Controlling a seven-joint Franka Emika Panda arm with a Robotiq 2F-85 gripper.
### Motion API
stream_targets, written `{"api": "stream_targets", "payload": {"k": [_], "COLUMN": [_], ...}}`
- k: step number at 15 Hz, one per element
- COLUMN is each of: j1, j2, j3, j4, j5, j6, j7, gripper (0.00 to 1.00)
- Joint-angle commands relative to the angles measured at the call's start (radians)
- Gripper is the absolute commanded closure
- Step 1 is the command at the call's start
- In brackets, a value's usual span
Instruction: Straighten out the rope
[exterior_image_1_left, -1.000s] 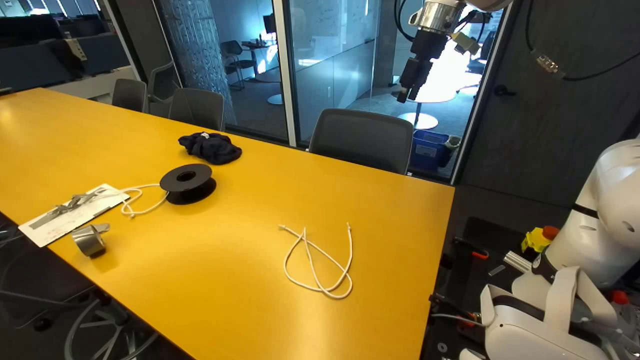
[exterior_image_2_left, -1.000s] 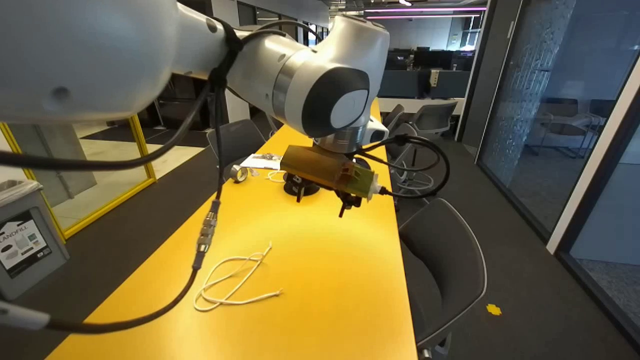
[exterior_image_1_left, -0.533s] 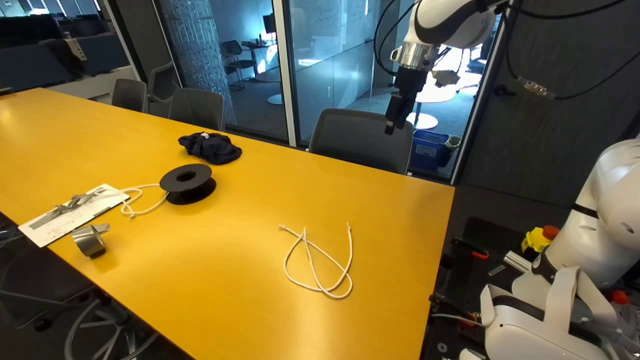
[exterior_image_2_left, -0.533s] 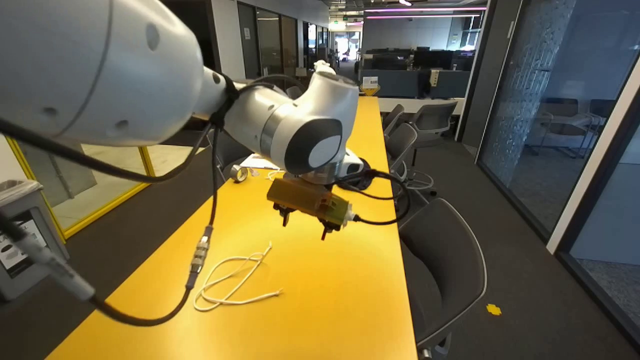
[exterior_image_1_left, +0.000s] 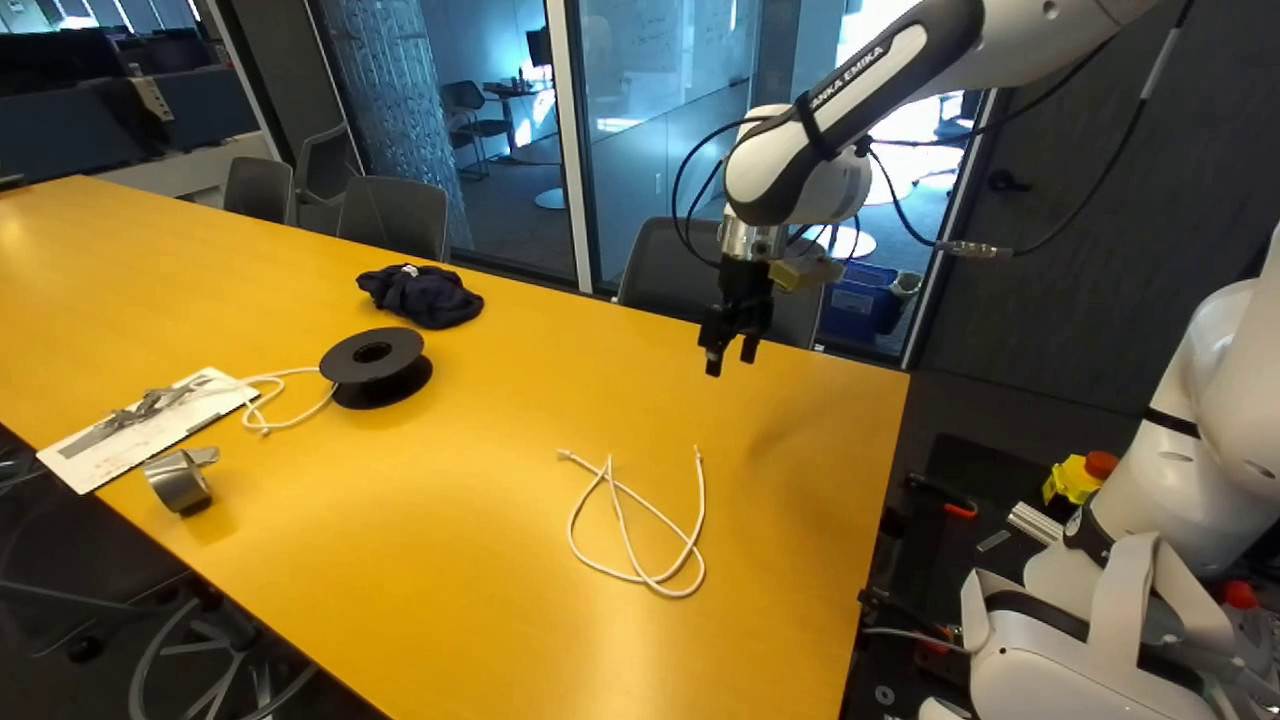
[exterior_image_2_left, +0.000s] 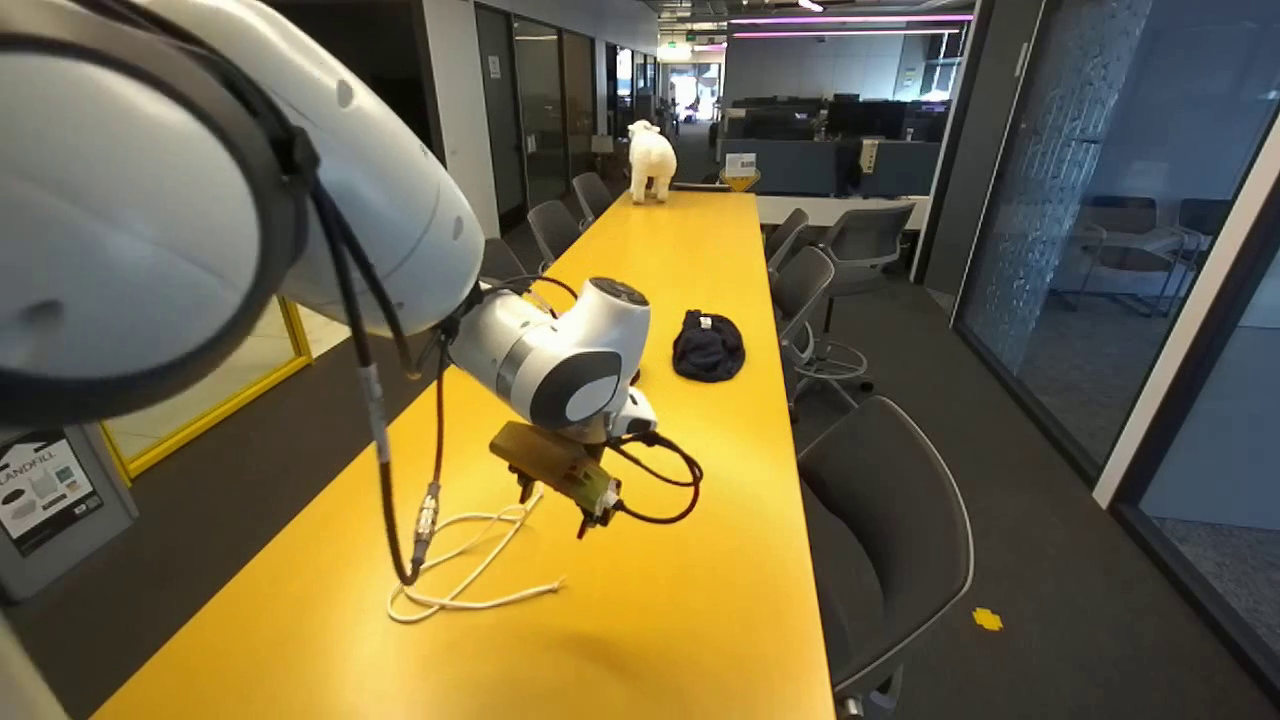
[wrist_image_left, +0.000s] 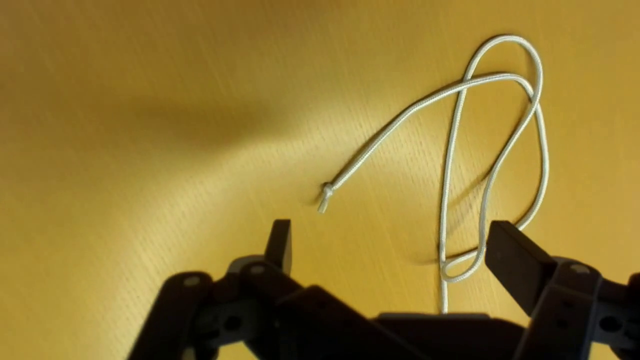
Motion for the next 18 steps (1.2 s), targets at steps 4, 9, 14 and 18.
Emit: {"api": "stream_targets", "payload": {"k": [4,9,14,18], "j1": [0.003,0.015,0.036,0.074], "j2": [0.254,0.389,0.484,0.529], "j3": [0.105,0.167,0.217,0.203], "j4": [0.174,0.274,0.336,0.372], "j5": [0.045,0.050,0.047,-0.006], "j6": [0.074,0.057,0.055,0.100], "j7": [0.242,0.328,0.351,0.372], "gripper": [0.00,0.00,0.00,0.00]}}
